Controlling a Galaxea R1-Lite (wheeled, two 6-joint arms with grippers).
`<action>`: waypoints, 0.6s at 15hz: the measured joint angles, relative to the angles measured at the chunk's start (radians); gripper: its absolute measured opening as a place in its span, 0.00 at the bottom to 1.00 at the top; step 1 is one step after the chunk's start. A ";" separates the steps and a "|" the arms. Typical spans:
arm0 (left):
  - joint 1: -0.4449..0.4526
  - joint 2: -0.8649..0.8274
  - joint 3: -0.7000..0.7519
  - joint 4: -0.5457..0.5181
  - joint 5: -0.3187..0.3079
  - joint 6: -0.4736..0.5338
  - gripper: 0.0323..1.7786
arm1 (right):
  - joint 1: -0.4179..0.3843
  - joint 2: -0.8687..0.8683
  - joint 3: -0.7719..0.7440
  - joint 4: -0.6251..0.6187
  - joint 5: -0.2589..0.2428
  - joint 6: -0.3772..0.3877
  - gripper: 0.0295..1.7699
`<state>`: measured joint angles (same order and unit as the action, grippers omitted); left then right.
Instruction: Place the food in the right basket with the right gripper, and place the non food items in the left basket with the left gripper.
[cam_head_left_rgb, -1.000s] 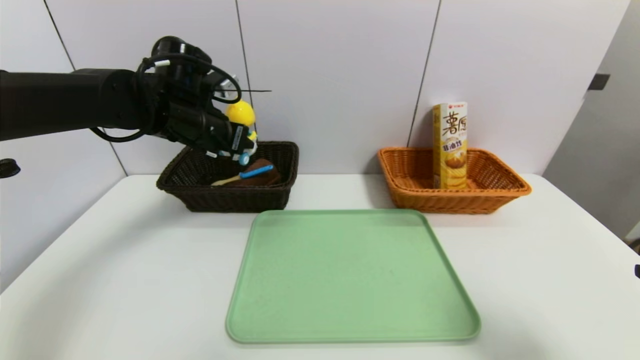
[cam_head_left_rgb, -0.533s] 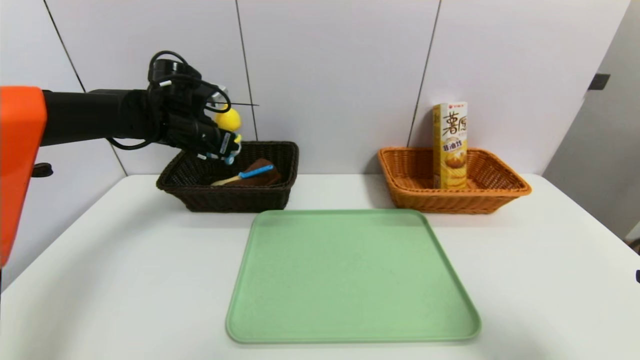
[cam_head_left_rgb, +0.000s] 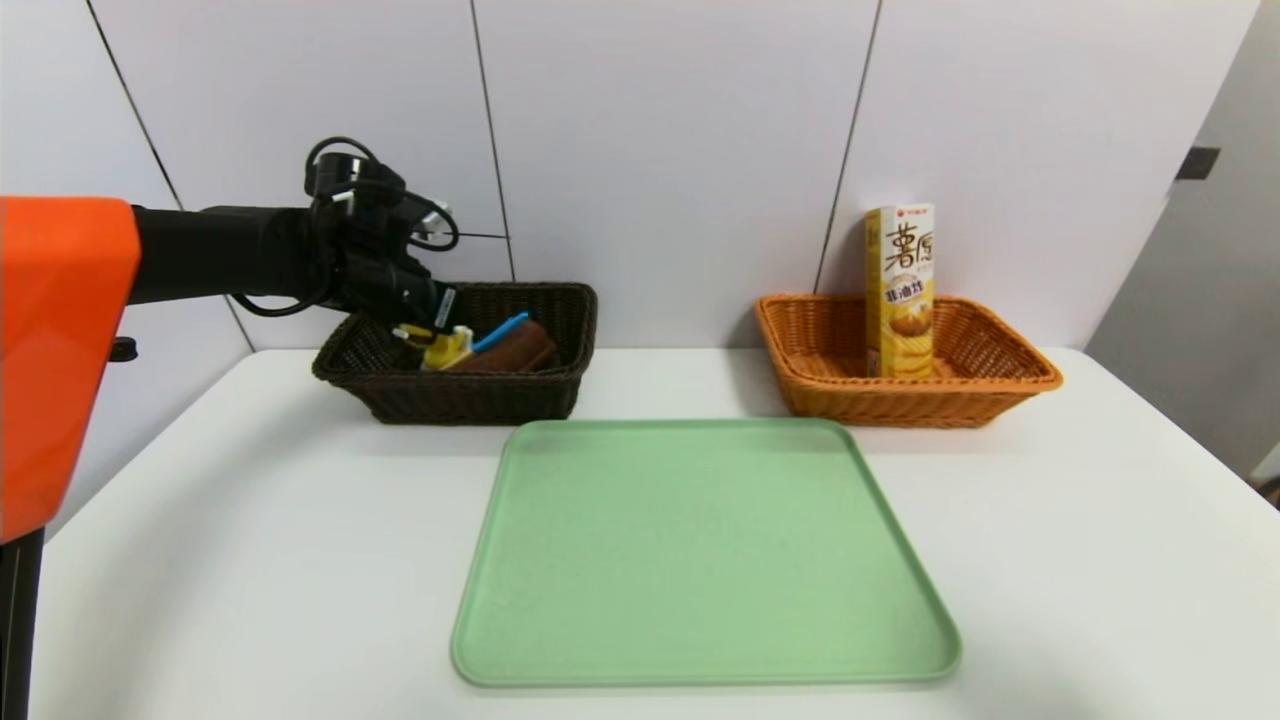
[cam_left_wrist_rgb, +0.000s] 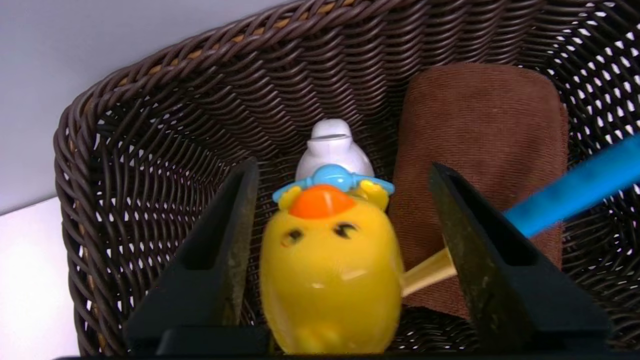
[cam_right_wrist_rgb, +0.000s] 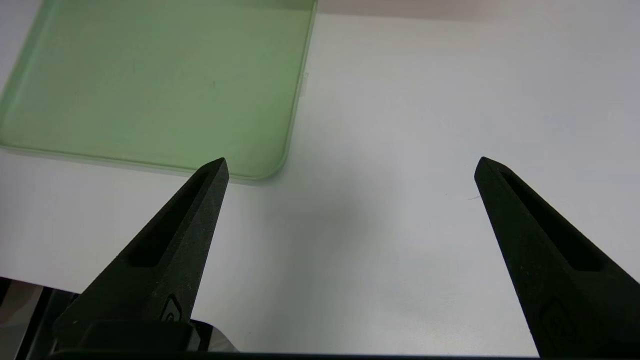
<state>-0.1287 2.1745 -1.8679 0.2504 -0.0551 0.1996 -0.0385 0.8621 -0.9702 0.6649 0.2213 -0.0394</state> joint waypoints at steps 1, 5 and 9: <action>0.001 -0.004 0.003 0.001 0.000 -0.002 0.72 | 0.000 -0.001 0.000 0.000 0.000 0.000 0.96; 0.002 -0.075 0.019 0.008 0.001 -0.031 0.81 | 0.000 -0.002 -0.001 -0.001 0.001 0.001 0.96; 0.003 -0.176 0.014 0.009 0.086 -0.146 0.87 | 0.000 -0.005 -0.011 -0.001 0.003 0.001 0.96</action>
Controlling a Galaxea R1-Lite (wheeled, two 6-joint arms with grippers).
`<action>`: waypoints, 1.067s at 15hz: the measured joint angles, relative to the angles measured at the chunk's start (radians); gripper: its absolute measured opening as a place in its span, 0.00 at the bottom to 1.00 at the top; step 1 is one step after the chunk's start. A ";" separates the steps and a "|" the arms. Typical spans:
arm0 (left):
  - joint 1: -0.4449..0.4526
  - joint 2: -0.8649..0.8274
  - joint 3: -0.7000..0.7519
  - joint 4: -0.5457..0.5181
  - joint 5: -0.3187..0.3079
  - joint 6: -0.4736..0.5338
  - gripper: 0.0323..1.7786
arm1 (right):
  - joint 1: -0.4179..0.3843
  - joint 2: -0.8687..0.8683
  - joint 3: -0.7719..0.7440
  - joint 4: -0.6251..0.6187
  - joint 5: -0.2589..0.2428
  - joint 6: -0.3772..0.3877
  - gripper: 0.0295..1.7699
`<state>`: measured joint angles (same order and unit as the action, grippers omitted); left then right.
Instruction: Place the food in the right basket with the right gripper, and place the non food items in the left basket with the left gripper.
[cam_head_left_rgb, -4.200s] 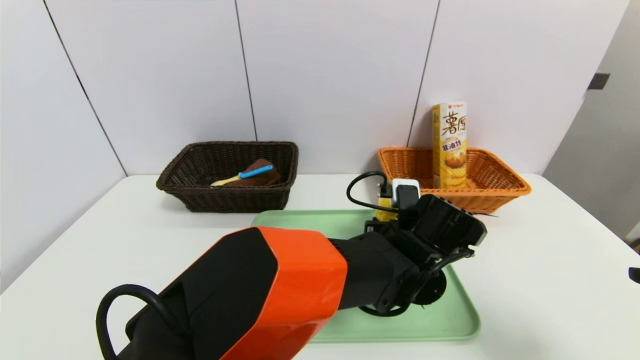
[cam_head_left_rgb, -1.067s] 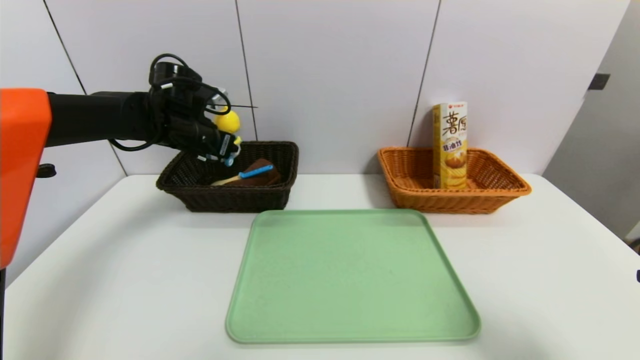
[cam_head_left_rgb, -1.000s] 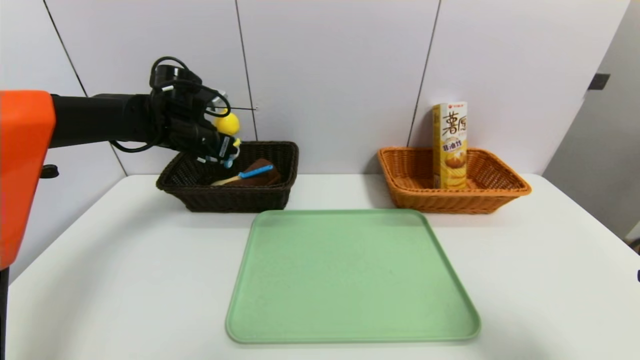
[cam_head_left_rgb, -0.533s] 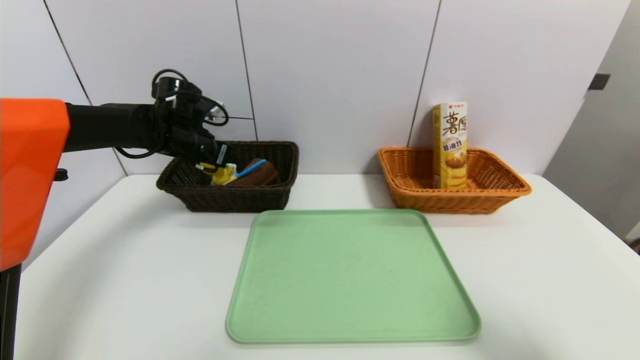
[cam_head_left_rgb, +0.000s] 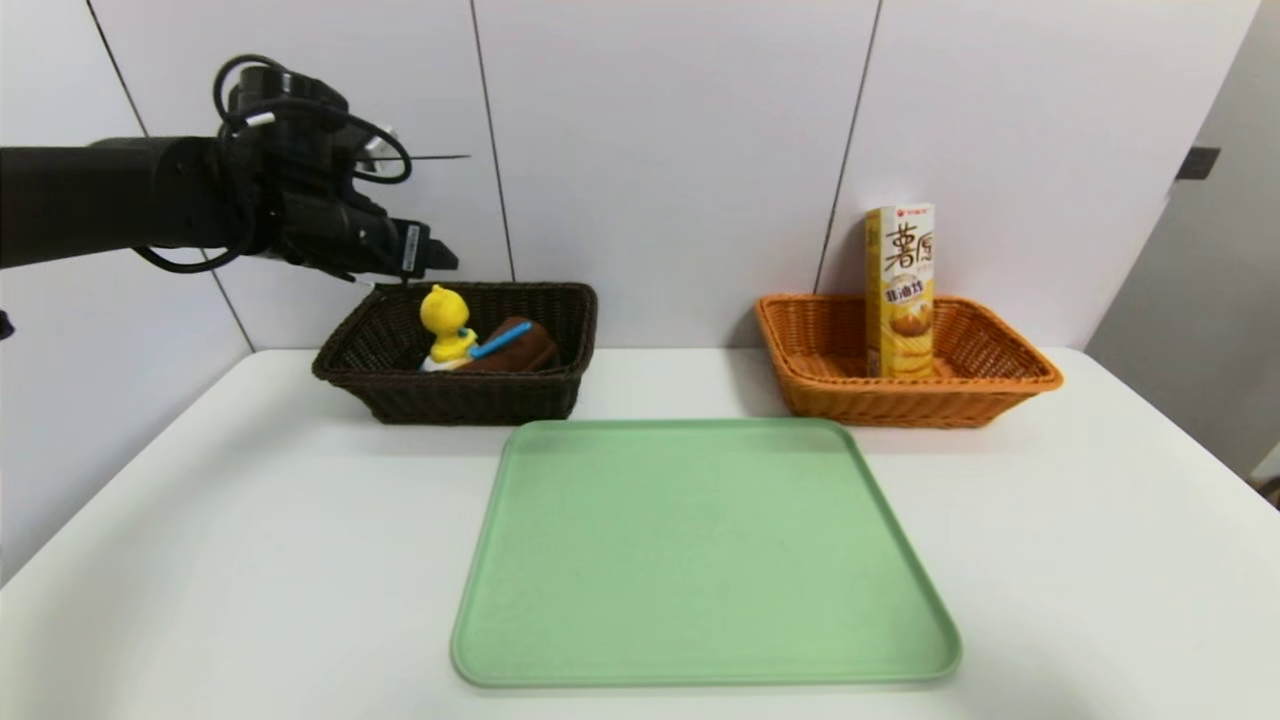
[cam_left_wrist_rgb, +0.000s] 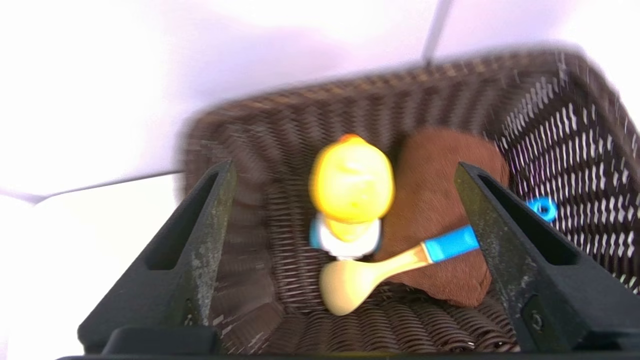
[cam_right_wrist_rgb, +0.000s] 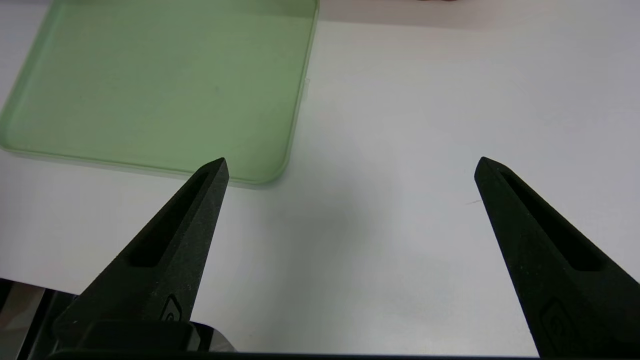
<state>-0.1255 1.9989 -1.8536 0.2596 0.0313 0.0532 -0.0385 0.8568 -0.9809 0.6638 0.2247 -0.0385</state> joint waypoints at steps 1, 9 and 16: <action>0.003 -0.023 0.000 0.004 0.033 -0.023 0.88 | 0.000 0.000 -0.005 0.000 0.001 -0.001 0.96; -0.021 -0.334 0.227 0.208 0.071 -0.248 0.93 | 0.008 0.029 -0.045 -0.004 0.080 -0.008 0.96; -0.165 -0.753 0.725 0.223 0.073 -0.259 0.94 | 0.107 0.041 -0.053 -0.041 0.082 -0.007 0.96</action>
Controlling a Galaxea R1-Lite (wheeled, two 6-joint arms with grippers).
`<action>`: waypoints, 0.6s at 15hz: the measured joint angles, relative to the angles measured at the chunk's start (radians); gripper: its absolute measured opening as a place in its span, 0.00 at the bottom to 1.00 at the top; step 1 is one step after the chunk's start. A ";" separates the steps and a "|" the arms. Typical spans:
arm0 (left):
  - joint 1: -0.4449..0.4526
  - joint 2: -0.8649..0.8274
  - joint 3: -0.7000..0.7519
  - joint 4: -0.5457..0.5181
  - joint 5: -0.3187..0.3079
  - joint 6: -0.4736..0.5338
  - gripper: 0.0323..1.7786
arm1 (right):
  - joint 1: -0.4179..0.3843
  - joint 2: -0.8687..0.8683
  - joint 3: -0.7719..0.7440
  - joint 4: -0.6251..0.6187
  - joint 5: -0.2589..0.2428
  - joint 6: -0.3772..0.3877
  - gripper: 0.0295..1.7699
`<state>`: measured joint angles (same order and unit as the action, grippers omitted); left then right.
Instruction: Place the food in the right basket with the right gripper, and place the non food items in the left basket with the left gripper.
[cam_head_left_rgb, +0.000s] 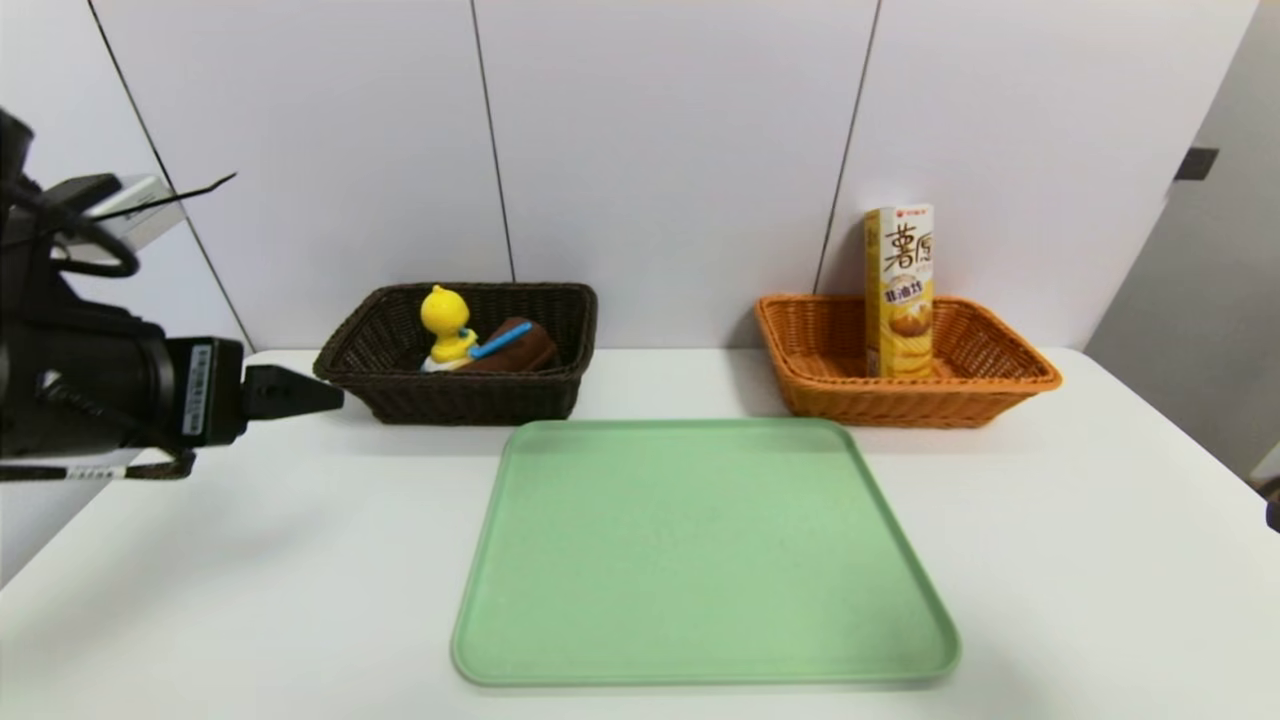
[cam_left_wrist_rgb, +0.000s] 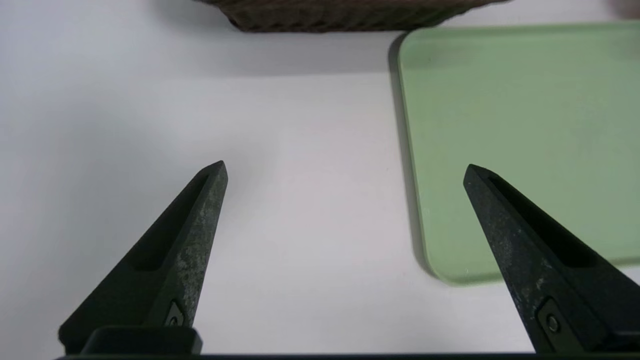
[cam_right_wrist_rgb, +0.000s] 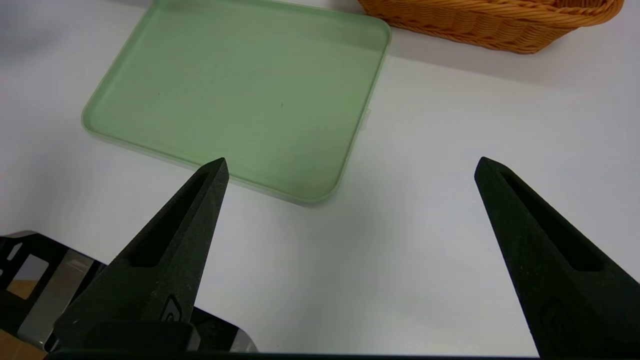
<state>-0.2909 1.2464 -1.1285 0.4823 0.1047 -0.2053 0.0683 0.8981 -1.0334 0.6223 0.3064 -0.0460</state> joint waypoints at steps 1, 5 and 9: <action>-0.011 -0.050 0.043 0.003 0.001 0.001 0.94 | 0.002 -0.008 0.000 0.000 -0.005 -0.001 0.96; -0.026 -0.190 0.137 0.008 0.016 0.040 0.95 | 0.002 -0.065 0.000 0.011 -0.041 -0.002 0.96; 0.020 -0.285 0.228 0.006 0.133 0.079 0.95 | -0.009 -0.138 0.026 0.012 -0.178 -0.003 0.96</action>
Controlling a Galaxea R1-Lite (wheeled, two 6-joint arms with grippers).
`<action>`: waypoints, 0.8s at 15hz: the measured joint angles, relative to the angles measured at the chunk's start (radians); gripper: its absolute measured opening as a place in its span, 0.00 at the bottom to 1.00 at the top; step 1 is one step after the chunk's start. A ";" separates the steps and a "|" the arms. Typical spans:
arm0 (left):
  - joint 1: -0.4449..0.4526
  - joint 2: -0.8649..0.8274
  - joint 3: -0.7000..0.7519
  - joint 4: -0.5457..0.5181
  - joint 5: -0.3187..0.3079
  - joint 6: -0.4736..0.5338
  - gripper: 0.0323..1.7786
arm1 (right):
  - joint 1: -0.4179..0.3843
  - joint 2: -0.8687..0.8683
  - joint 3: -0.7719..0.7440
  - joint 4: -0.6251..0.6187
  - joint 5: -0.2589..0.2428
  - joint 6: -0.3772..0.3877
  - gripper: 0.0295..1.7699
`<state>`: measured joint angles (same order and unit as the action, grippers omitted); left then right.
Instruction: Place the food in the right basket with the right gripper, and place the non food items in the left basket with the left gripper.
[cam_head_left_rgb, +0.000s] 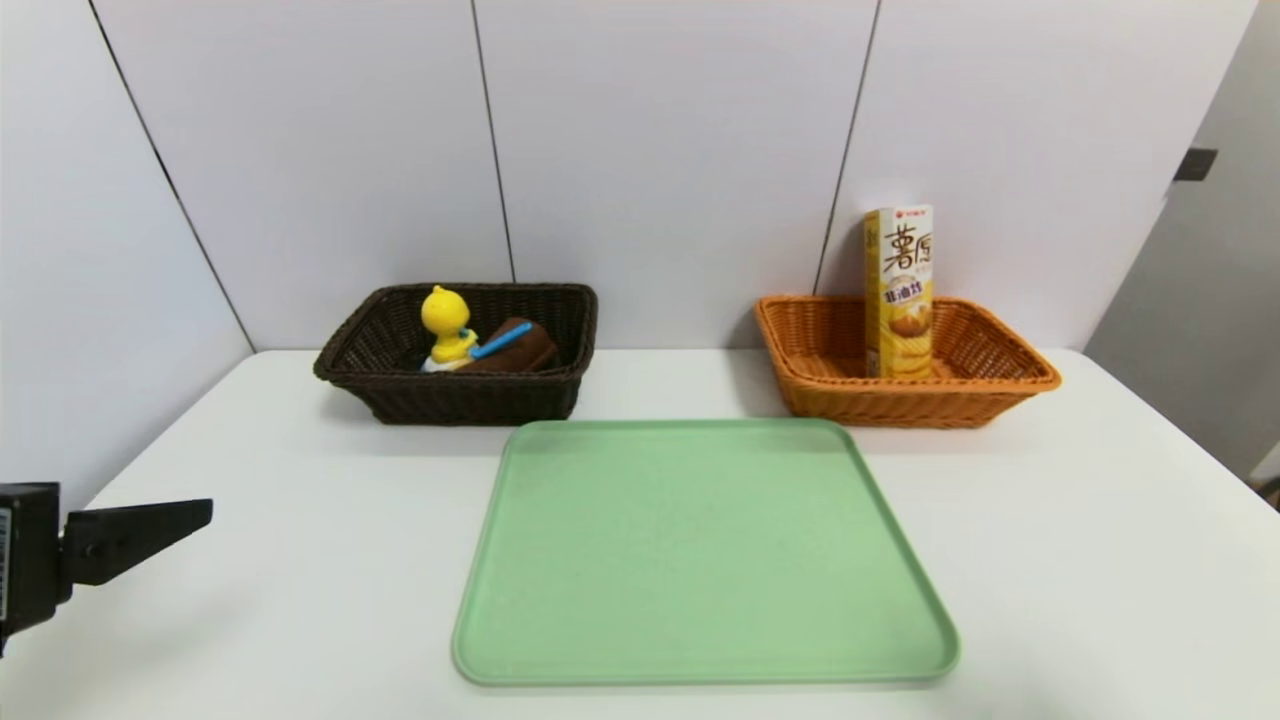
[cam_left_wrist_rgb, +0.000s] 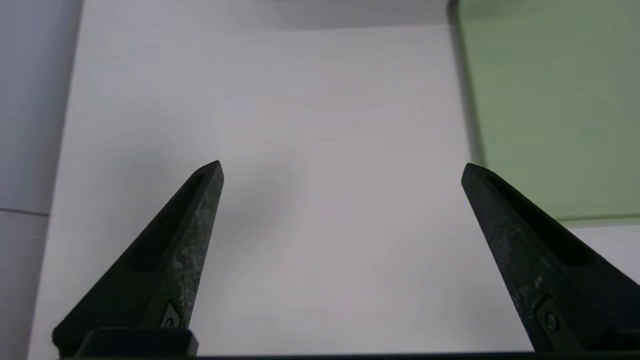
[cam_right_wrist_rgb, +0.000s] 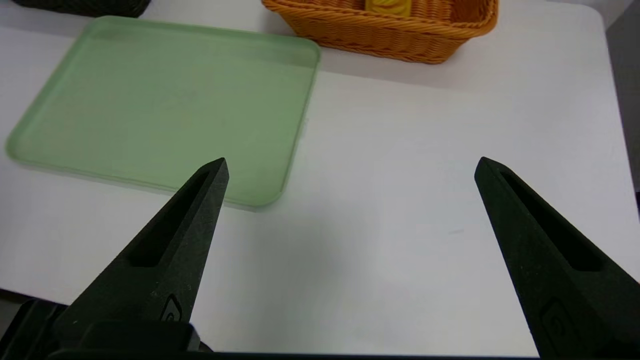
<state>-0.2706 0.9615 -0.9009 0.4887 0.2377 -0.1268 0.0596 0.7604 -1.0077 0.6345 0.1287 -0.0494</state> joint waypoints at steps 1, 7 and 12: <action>0.034 -0.027 0.029 -0.004 0.016 0.025 0.95 | -0.013 -0.027 0.014 0.001 -0.004 -0.001 0.96; 0.202 -0.243 0.177 -0.001 0.026 0.066 0.95 | -0.063 -0.227 0.091 0.080 0.003 -0.006 0.96; 0.289 -0.467 0.312 0.019 0.022 0.067 0.95 | -0.061 -0.362 0.137 0.126 0.012 -0.038 0.96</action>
<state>0.0187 0.4940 -0.5887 0.5074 0.2596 -0.0596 -0.0017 0.3983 -0.8711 0.7604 0.1404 -0.0874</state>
